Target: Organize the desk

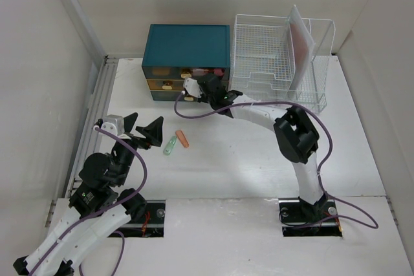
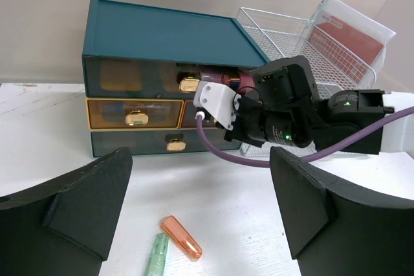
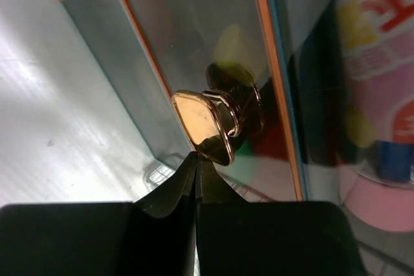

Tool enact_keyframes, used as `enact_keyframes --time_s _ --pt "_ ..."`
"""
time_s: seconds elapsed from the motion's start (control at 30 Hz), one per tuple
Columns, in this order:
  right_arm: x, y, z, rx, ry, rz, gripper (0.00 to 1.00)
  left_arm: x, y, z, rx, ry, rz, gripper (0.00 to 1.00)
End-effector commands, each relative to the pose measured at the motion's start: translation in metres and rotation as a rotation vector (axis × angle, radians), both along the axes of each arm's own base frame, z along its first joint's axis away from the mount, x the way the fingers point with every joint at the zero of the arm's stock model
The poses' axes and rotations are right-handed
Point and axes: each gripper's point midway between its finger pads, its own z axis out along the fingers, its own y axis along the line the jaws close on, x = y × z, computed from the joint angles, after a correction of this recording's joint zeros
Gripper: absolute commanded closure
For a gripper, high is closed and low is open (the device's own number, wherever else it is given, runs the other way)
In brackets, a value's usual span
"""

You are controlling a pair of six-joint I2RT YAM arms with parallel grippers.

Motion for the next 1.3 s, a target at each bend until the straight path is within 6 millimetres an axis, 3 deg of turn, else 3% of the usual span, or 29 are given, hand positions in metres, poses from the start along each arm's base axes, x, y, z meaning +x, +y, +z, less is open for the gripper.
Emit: enact_keyframes --time_s 0.0,0.07,0.13,0.17,0.2,0.27,0.33,0.37,0.4,0.47,0.5,0.53,0.57,0.6,0.63,0.67,0.7,0.73,0.8,0.87,0.93,1.0,1.03,1.07,1.1,1.27 --pt "0.022 0.004 0.038 0.097 -0.139 -0.072 1.00 -0.001 0.003 0.011 -0.020 -0.040 0.009 0.16" --pt "0.018 0.003 0.041 0.103 -0.134 -0.061 1.00 -0.001 0.003 0.011 -0.020 -0.040 0.009 0.16" --pt "-0.001 0.010 0.033 0.098 -0.058 0.023 1.00 -0.001 0.003 0.011 -0.020 -0.040 0.009 0.16" --pt "-0.015 0.016 0.049 0.119 -0.034 0.078 1.00 -0.001 0.003 0.011 -0.020 -0.040 0.009 0.16" --pt "-0.034 0.031 0.046 0.160 0.056 0.190 1.00 -0.001 0.003 0.011 -0.020 -0.040 0.009 0.16" --pt "-0.068 0.034 0.050 0.180 0.194 0.293 1.00 0.001 0.002 0.009 -0.013 -0.032 0.009 0.16" --pt "-0.099 0.046 0.083 0.267 0.231 0.416 1.00 0.002 0.001 0.006 -0.012 -0.031 0.009 0.15" --pt "-0.106 0.042 0.087 0.285 0.239 0.416 0.84 0.003 -0.003 0.006 -0.017 -0.028 -0.001 0.13" --pt "-0.114 0.037 0.119 0.337 0.175 0.416 0.63 0.006 -0.003 0.004 -0.018 -0.014 0.006 0.13" --pt "-0.112 0.019 0.149 0.350 0.053 0.347 0.00 0.010 -0.008 0.005 -0.047 -0.008 0.001 0.12" --pt "-0.112 0.011 0.159 0.371 -0.001 0.328 0.00 0.018 -0.013 -0.004 -0.042 0.033 0.008 0.07" --pt "-0.117 -0.005 0.194 0.419 -0.092 0.306 0.00 0.020 -0.018 -0.003 -0.096 0.063 -0.002 0.06" --pt "-0.110 -0.026 0.208 0.430 -0.157 0.237 0.00 0.023 -0.023 0.001 -0.133 0.084 -0.008 0.06" --pt "-0.109 -0.037 0.217 0.452 -0.198 0.215 0.00 0.034 -0.034 -0.018 -0.118 0.157 -0.006 0.06" --pt "-0.114 -0.052 0.238 0.529 -0.219 0.179 0.00 0.038 -0.043 -0.021 -0.138 0.190 -0.025 0.08" --pt "-0.107 -0.069 0.245 0.575 -0.223 0.129 0.00 0.041 -0.055 -0.026 -0.185 0.231 -0.058 0.10" --pt "-0.106 -0.076 0.247 0.613 -0.206 0.120 0.00 0.046 -0.064 -0.028 -0.213 0.249 -0.072 0.16" --pt "-0.109 -0.082 0.252 0.666 -0.162 0.114 0.00 0.055 -0.076 -0.046 -0.205 0.298 -0.076 0.24" --pt "-0.108 -0.096 0.258 0.758 -0.107 0.142 0.00 0.066 -0.089 -0.060 -0.283 0.328 -0.080 0.51" --pt "-0.114 -0.105 0.272 0.857 -0.088 0.162 0.00 0.078 -0.100 -0.079 -0.284 0.353 -0.075 0.61" --pt "-0.117 -0.115 0.275 0.894 -0.068 0.192 0.00 0.094 -0.097 -0.087 -0.300 0.344 -0.015 0.61" --pt "-0.120 -0.120 0.280 0.915 -0.068 0.194 0.00 0.113 -0.095 -0.113 -0.270 0.394 0.053 0.55" --pt "-0.123 -0.123 0.285 0.934 -0.063 0.205 0.00 0.121 -0.097 -0.111 -0.287 0.389 0.054 0.53" --pt "-0.123 -0.124 0.287 0.946 -0.064 0.212 0.00 0.129 -0.100 -0.126 -0.289 0.425 0.059 0.49" --pt "-0.129 -0.123 0.291 0.968 -0.053 0.222 0.00 0.137 -0.098 -0.128 -0.308 0.424 0.062 0.46" --pt "-0.133 -0.133 0.290 1.022 -0.038 0.232 0.00 0.144 -0.100 -0.153 -0.468 0.443 -0.053 0.34"
